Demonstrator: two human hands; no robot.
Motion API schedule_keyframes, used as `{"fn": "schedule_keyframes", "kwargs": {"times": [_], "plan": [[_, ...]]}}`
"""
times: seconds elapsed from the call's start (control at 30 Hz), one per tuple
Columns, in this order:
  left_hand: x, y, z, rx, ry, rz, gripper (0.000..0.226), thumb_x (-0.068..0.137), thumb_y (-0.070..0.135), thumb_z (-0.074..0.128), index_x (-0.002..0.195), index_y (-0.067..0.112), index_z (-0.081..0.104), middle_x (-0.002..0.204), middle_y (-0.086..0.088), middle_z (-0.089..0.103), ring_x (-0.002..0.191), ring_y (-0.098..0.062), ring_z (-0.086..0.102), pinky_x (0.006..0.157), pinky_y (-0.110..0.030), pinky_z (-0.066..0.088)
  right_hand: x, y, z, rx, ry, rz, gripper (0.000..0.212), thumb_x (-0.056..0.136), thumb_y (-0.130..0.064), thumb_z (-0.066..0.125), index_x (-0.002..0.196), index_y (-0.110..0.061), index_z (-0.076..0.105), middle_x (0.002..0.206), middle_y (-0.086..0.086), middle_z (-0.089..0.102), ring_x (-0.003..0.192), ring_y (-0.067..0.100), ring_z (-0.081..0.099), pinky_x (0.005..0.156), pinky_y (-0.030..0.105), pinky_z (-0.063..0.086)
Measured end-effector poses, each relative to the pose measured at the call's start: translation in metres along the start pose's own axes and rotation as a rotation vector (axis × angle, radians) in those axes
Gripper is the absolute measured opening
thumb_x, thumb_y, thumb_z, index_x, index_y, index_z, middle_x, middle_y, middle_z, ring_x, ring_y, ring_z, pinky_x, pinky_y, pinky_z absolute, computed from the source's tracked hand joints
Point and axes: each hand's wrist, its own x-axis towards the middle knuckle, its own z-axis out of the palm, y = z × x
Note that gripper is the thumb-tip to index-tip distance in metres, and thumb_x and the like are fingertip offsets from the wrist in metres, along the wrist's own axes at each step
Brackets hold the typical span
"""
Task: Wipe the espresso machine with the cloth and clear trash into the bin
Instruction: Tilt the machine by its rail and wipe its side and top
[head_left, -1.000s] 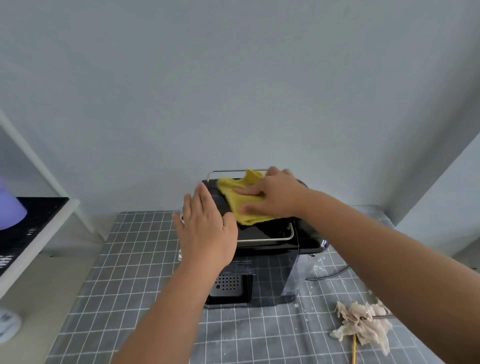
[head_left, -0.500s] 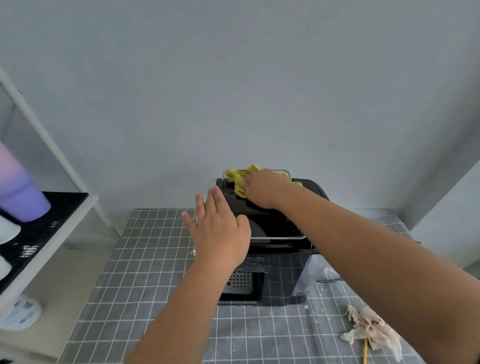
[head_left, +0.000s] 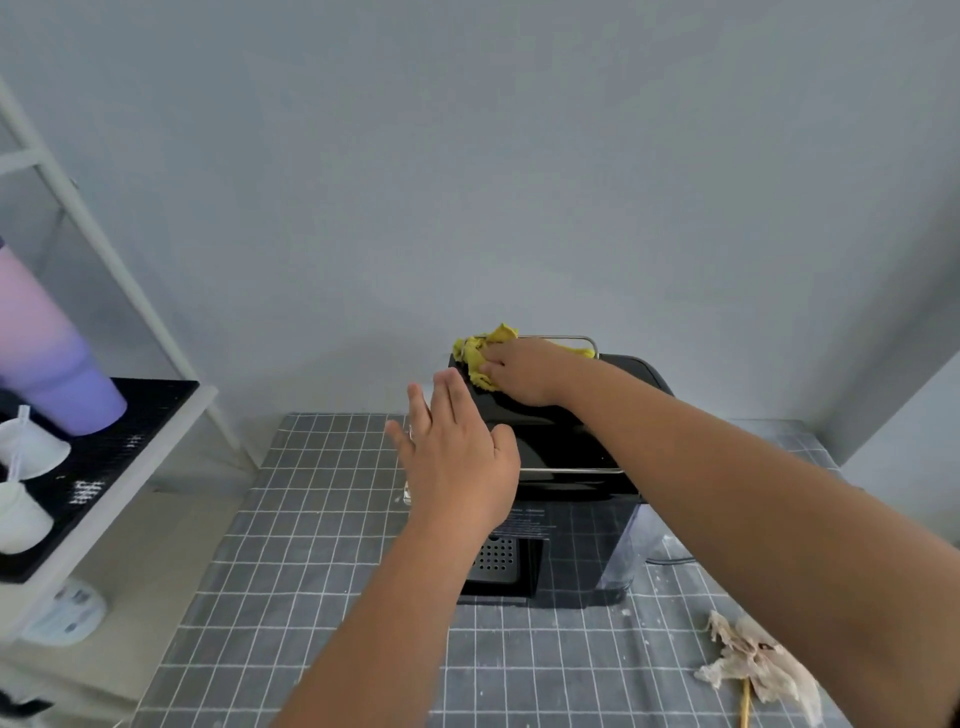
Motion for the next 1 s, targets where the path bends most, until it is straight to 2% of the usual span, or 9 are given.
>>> {"fn": "schedule_keyframes", "kwargs": {"times": [0.07,0.2,0.33,0.4,0.53,0.7,0.83,0.93,1.0], "plan": [[-0.001,0.001,0.0,0.002,0.008,0.0,0.068,0.095,0.032,0.024,0.152,0.011,-0.008,0.162,-0.003,-0.003,0.147,-0.027,-0.011,0.117,-0.055,0.0,-0.005,0.005,0.003,0.0,-0.005,-0.054,0.034,0.104,-0.028,0.029,0.118,-0.012,0.055,0.119,0.01,0.058,0.111,0.03,0.052,0.081,0.033,0.035],[-0.002,-0.001,0.0,-0.004,0.005,-0.012,0.069,0.096,0.034,0.024,0.152,0.012,-0.009,0.162,-0.005,-0.007,0.148,-0.026,-0.011,0.118,-0.054,-0.001,-0.022,0.016,0.001,0.138,0.047,-0.132,0.027,0.099,-0.031,0.041,0.08,-0.025,0.059,0.079,-0.002,0.057,0.084,0.022,0.053,0.065,0.03,0.035],[-0.001,-0.003,0.001,-0.034,0.023,-0.011,0.068,0.097,0.033,0.024,0.152,0.013,-0.011,0.162,-0.005,-0.007,0.148,-0.025,-0.011,0.118,-0.053,-0.001,-0.054,0.043,0.002,0.144,0.0,-0.232,0.033,0.094,-0.025,0.055,0.123,-0.039,0.063,0.126,-0.025,0.059,0.114,-0.001,0.051,0.097,0.022,0.037],[-0.002,-0.003,0.001,-0.049,0.029,-0.001,0.067,0.097,0.031,0.023,0.152,0.013,-0.011,0.162,-0.002,-0.007,0.148,-0.025,-0.01,0.118,-0.053,-0.001,-0.072,0.068,0.006,0.196,-0.041,-0.271,0.038,0.091,-0.02,0.061,0.118,-0.046,0.063,0.132,-0.041,0.042,0.129,-0.013,0.035,0.111,0.016,0.024],[-0.001,-0.005,-0.001,-0.031,0.013,0.02,0.067,0.096,0.029,0.023,0.152,0.012,-0.01,0.162,-0.001,-0.008,0.148,-0.023,-0.011,0.117,-0.053,-0.003,-0.093,0.107,0.007,0.328,0.024,-0.199,0.04,0.088,-0.019,0.068,0.109,-0.054,0.062,0.126,-0.049,0.039,0.122,-0.029,0.027,0.116,0.017,0.02],[-0.003,-0.017,-0.001,0.067,-0.01,0.018,0.066,0.097,0.033,0.021,0.153,0.013,-0.008,0.161,0.0,-0.012,0.147,-0.023,-0.017,0.115,-0.055,-0.007,-0.075,0.073,-0.001,0.091,-0.061,-0.227,0.045,0.085,-0.04,0.068,0.126,-0.053,0.052,0.135,-0.047,0.02,0.135,-0.001,0.033,0.107,0.016,0.021],[-0.004,-0.017,-0.001,0.076,0.0,0.035,0.065,0.097,0.035,0.02,0.153,0.014,-0.005,0.162,0.0,-0.009,0.147,-0.023,-0.017,0.115,-0.056,-0.006,-0.054,0.033,0.009,-0.051,-0.103,-0.367,0.066,0.082,-0.052,0.065,0.142,-0.044,0.038,0.149,-0.034,0.009,0.144,0.012,0.019,0.118,0.033,0.003],[-0.003,-0.023,-0.001,0.084,-0.009,0.048,0.065,0.097,0.034,0.021,0.154,0.015,-0.004,0.162,0.001,-0.009,0.147,-0.021,-0.014,0.115,-0.055,-0.006,-0.06,0.048,-0.003,0.04,-0.118,-0.254,0.068,0.08,-0.051,0.069,0.14,-0.048,0.037,0.144,-0.034,0.022,0.134,0.004,0.028,0.107,0.021,0.018],[-0.003,-0.03,-0.001,0.059,-0.029,0.073,0.063,0.098,0.036,0.02,0.154,0.017,-0.003,0.161,0.005,-0.009,0.148,-0.019,-0.012,0.116,-0.055,-0.006,-0.073,0.074,-0.012,0.107,-0.097,-0.097,0.061,0.083,-0.05,0.067,0.134,-0.057,0.036,0.137,-0.018,0.043,0.127,0.009,0.04,0.096,0.02,0.026]]}}
